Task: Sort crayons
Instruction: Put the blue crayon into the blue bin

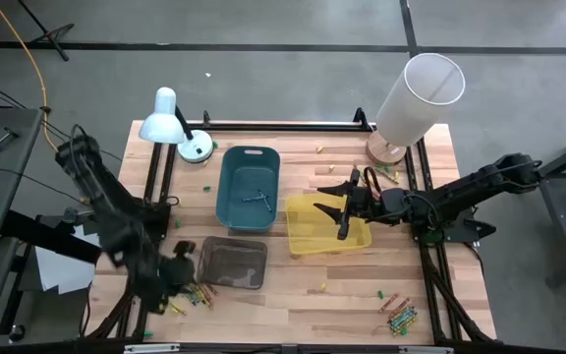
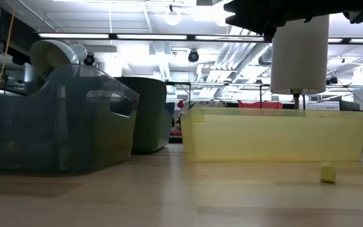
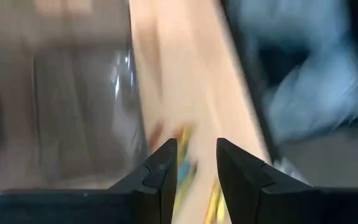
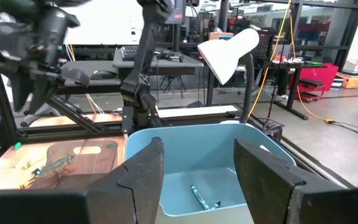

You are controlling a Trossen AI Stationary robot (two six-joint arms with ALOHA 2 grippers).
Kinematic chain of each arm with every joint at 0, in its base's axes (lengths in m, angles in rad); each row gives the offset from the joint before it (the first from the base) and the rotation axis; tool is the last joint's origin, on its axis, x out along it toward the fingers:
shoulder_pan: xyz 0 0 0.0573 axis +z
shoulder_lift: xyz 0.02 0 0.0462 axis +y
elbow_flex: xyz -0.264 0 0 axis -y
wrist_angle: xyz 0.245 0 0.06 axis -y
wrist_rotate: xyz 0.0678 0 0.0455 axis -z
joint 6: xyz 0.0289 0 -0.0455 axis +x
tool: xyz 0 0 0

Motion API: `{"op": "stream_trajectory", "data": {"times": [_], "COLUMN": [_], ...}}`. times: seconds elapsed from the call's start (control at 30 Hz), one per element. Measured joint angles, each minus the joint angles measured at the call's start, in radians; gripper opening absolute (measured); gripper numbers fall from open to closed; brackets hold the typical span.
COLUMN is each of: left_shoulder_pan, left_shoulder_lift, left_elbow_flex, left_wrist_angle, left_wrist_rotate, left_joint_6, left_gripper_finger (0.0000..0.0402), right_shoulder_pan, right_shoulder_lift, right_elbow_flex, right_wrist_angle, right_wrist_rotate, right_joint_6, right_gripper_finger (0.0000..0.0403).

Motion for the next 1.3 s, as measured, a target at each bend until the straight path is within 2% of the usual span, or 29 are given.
{"op": "stream_trajectory", "data": {"times": [0.1, 0.2, 0.33, 0.47, 0.57, 0.7, 0.87, 1.07, 1.3], "left_shoulder_pan": [-0.065, -0.117, -0.167, -0.186, -0.186, -0.184, -0.176, -0.176, -0.176], "left_shoulder_lift": [0.155, 0.281, 0.398, 0.46, 0.436, 0.327, 0.222, 0.221, 0.233], "left_elbow_flex": [0.119, 0.176, 0.159, 0.114, 0.052, -0.057, -0.165, -0.262, -0.278], "left_wrist_angle": [-0.213, -0.34, -0.377, -0.369, -0.286, -0.132, -0.044, 0.047, 0.057], "left_wrist_rotate": [0.021, 0.022, 0.021, 0.007, 0.003, -0.012, -0.022, -0.01, -0.038], "left_joint_6": [-0.049, -0.039, 0.013, 0.018, -0.004, -0.036, -0.042, 0.07, 0.088], "left_gripper_finger": [0.0099, 0.0099, 0.0099, 0.0099, 0.0099, 0.0099, 0.0099, 0.0099, 0.0099], "right_shoulder_pan": [0.0, 0.0, 0.0, 0.0, 0.0, 0.0, 0.0, 0.0, 0.0], "right_shoulder_lift": [0.0, 0.0, 0.0, 0.0, 0.0, 0.0, 0.0, 0.0, 0.0], "right_elbow_flex": [0.0, 0.0, 0.0, 0.0, 0.0, 0.0, 0.0, 0.0, 0.0], "right_wrist_angle": [-0.002, -0.003, -0.002, -0.002, -0.002, -0.002, -0.002, -0.014, -0.026], "right_wrist_rotate": [0.0, 0.0, 0.0, 0.0, 0.0, 0.0, 0.0, 0.0, 0.0], "right_joint_6": [0.0, 0.0, 0.0, 0.0, 0.0, 0.0, 0.0, 0.008, 0.026], "right_gripper_finger": [0.0188, 0.0188, 0.0188, 0.0188, 0.0188, 0.0188, 0.0188, 0.0188, 0.0188]}}
